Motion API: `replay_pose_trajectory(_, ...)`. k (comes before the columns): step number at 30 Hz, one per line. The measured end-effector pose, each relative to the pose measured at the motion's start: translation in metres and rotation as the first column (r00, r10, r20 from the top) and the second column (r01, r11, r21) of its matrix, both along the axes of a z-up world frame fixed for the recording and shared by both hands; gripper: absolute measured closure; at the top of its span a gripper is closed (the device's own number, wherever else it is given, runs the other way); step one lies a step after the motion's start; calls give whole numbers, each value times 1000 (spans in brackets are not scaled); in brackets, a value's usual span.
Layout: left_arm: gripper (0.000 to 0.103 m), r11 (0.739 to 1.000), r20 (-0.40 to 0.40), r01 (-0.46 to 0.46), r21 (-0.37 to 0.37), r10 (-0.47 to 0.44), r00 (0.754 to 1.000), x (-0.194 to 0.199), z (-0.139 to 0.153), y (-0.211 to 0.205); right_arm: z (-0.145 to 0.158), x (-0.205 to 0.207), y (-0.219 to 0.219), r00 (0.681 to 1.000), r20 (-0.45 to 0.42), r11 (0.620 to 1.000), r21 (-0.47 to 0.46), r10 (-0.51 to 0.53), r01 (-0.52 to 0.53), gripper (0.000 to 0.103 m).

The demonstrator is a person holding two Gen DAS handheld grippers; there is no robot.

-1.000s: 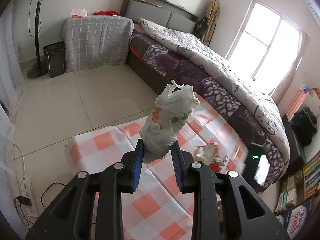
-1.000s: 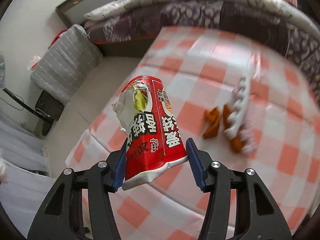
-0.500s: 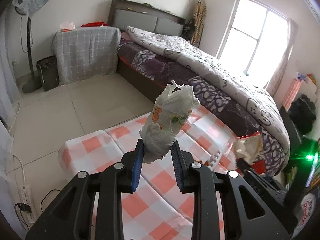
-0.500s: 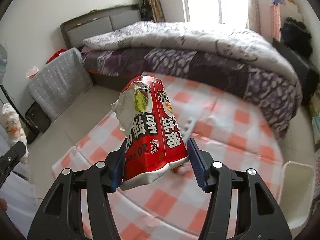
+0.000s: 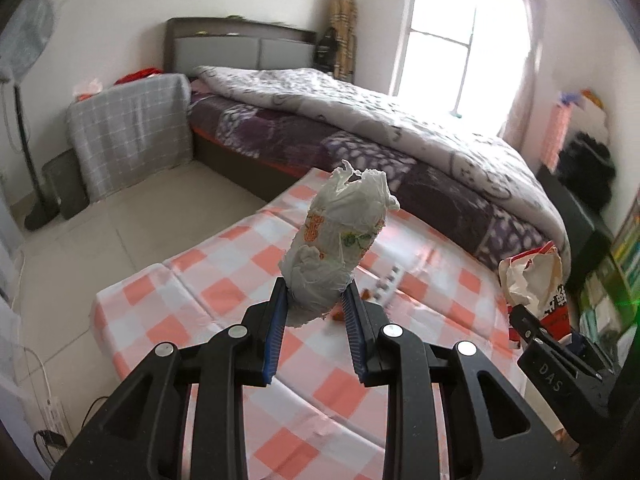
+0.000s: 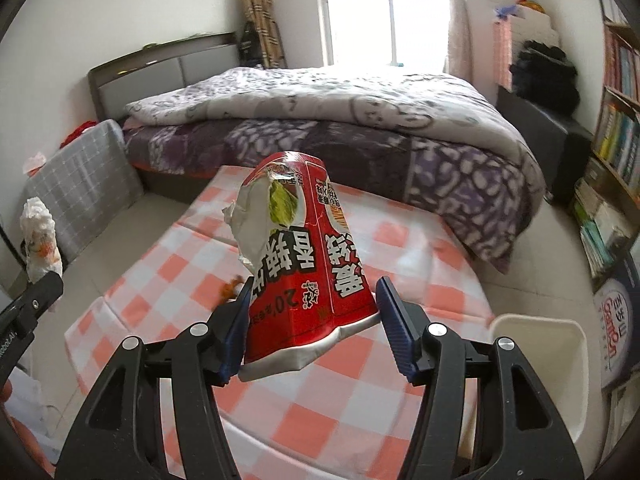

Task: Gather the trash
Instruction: 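Carry the wrapper and red snack bag over the white bin and open both tools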

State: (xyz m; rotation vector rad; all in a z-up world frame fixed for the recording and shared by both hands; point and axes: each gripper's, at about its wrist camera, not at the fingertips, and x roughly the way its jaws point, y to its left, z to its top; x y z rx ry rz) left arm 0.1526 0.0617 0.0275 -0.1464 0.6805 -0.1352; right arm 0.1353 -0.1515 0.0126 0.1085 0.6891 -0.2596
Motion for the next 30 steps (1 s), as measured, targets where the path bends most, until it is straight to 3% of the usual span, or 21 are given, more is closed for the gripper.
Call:
replay_pose_trajectory(7,75,994,-1,100,53,-100,995,-9,-8,-55,-17,-16,-50,997,-28,996,41,-73,74,47)
replay_pose_trajectory(17,75,976,29,204,74,-207,978,-21,-5,-119,-5,-45,-109,987,7,983,89,-162,161,45)
replay_pose_trajectory(30,74,928,30,357,105,-362,932,-45,-10,-197,-6,-87,-183,944,-25,938,109,-329,330,43)
